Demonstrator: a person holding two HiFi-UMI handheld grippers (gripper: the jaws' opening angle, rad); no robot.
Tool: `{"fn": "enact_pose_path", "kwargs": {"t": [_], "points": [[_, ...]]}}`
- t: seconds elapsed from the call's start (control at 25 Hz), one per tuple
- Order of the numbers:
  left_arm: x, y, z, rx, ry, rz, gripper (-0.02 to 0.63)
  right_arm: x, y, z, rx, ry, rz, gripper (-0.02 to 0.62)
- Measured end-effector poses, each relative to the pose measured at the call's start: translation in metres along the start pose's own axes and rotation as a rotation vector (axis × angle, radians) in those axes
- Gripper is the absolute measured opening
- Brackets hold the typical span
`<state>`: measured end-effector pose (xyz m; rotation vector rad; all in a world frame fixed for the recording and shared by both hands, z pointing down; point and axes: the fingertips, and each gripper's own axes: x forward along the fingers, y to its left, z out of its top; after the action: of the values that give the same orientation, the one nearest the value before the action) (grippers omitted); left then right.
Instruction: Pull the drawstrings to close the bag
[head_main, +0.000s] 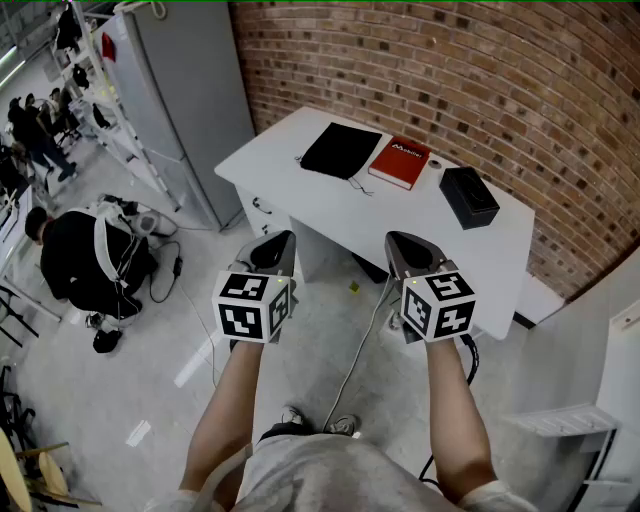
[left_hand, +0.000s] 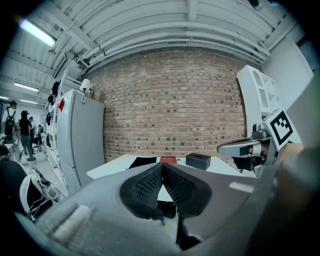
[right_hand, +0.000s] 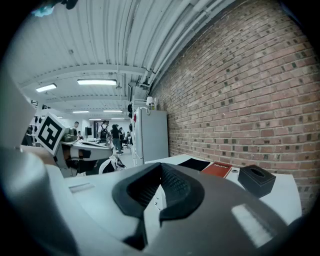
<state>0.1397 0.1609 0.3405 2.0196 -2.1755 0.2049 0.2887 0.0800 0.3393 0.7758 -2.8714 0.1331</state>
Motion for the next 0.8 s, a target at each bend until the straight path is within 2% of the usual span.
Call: {"fn": "enact_pose_path", "kwargs": {"t": [0.52, 0.64, 0.72, 0.8], "points": [[0.008, 0.012, 0.002, -0.012, -0.003, -0.023, 0.006, 0.010, 0.001, 0.002, 0.004, -0.019, -0.048, 0.005], [0.016, 0.024, 0.003, -0.013, -0.009, -0.034, 0.006, 0.023, 0.002, 0.003, 0.005, -0.019, -0.062, 0.023], [0.025, 0.035, 0.002, -0.018, -0.014, -0.048, 0.037, 0.034, 0.001, 0.002, 0.007, -0.015, -0.079, 0.025], [0.037, 0.048, 0.002, -0.022, -0.018, -0.067, 0.037, 0.046, -0.001, 0.000, 0.011, -0.008, -0.104, 0.028]]}}
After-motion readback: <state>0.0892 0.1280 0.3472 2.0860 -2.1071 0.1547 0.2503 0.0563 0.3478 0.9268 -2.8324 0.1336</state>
